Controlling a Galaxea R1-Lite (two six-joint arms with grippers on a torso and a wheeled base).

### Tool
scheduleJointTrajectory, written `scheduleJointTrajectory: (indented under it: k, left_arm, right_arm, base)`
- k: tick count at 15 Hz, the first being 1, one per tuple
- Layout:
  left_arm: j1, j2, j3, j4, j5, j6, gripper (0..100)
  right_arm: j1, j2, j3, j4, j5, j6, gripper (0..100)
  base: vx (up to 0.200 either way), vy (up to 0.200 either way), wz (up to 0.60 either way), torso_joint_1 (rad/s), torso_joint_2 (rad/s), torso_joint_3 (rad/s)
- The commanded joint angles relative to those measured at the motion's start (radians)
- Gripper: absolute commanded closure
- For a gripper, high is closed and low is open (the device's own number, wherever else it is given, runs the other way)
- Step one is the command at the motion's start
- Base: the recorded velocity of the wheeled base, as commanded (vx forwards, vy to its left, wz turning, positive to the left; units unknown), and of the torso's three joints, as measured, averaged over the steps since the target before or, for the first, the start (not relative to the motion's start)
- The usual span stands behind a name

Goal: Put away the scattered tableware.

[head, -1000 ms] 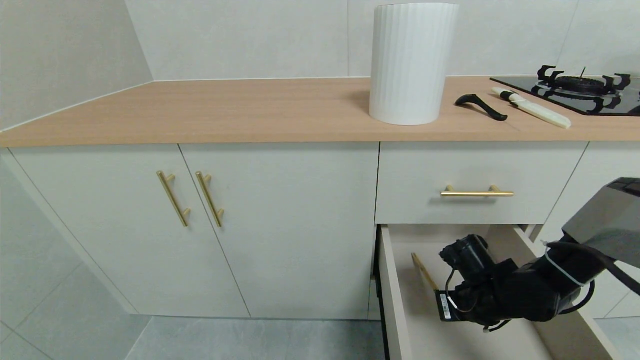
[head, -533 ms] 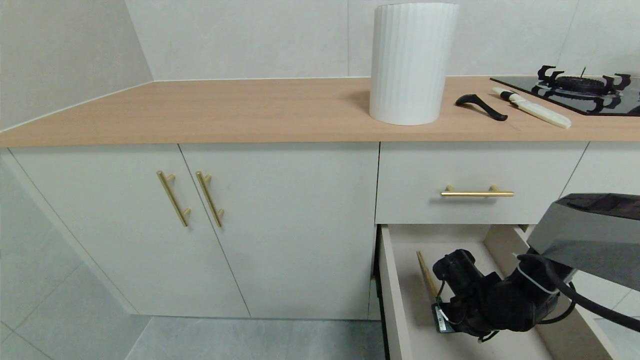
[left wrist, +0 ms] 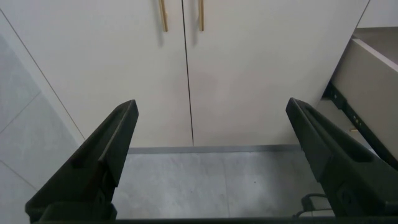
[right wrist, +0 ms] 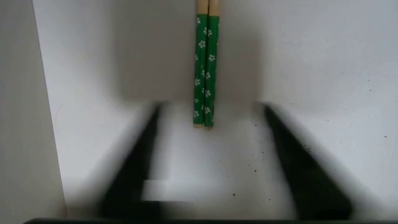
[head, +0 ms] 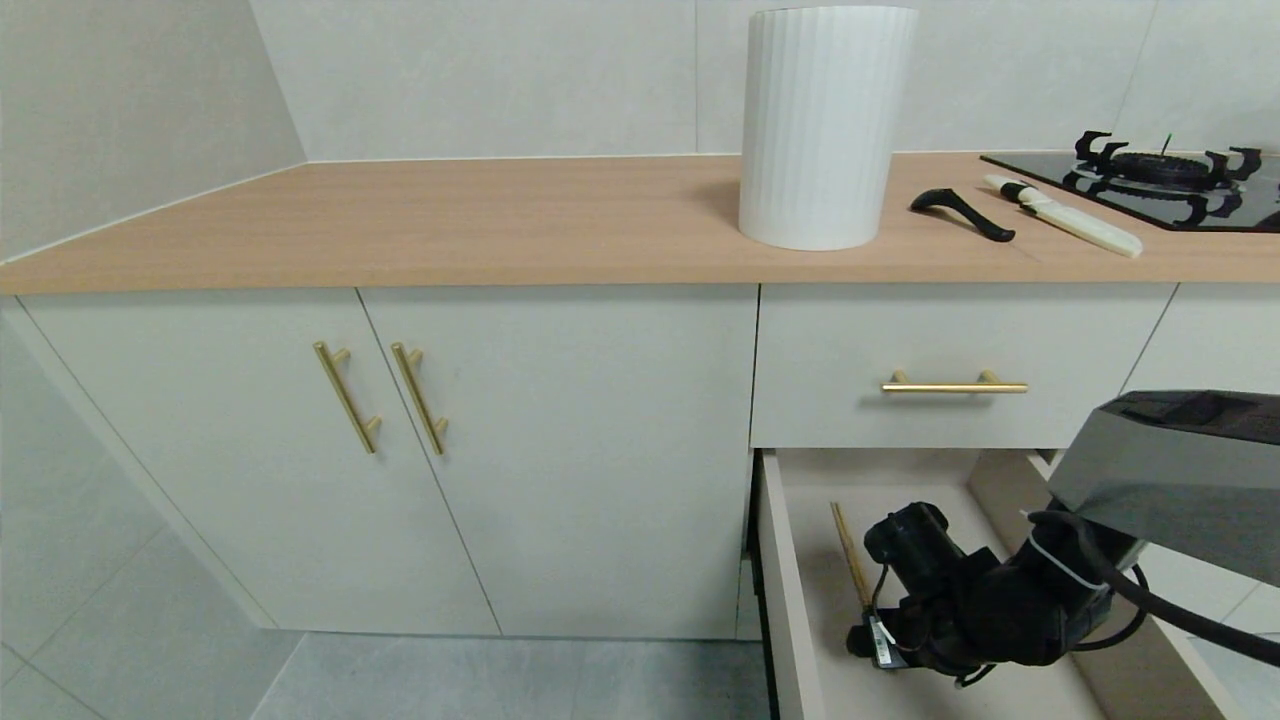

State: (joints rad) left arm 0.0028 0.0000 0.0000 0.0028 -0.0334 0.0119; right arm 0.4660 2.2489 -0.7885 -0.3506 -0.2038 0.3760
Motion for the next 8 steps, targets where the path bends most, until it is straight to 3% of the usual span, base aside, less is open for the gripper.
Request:
scheduleJointTrajectory:
  k: [1, 8]
  left_arm:
    - [0.0, 0.002, 0.0, 0.0, 0.0, 0.0, 0]
    - [0.0, 0.002, 0.0, 0.0, 0.0, 0.0, 0]
  right_arm:
    - [0.0, -0.012, 0.002, -0.001, -0.002, 0.0, 0]
    - [-0.001, -0.279, 0.074, -0.001, -0.094, -0.006, 0]
  base:
    - [0.0, 0.0, 0.0, 0.0, 0.0, 0.0]
    - [0.0, 0.0, 0.0, 0.0, 0.0, 0.0]
